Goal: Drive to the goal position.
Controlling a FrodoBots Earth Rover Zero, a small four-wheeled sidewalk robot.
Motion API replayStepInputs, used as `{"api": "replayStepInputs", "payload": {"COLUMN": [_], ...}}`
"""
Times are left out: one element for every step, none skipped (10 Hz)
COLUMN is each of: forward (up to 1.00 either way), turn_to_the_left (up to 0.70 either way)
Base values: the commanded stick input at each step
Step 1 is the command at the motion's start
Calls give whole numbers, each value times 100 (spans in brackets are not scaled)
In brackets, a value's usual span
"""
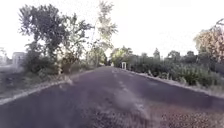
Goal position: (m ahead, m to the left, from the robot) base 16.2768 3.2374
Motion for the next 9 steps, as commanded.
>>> {"api": "replayStepInputs", "payload": {"forward": [100,100,100,100,100,100,100,100,100], "turn_to_the_left": [0,0,0,0,0,0,0,37,39]}}
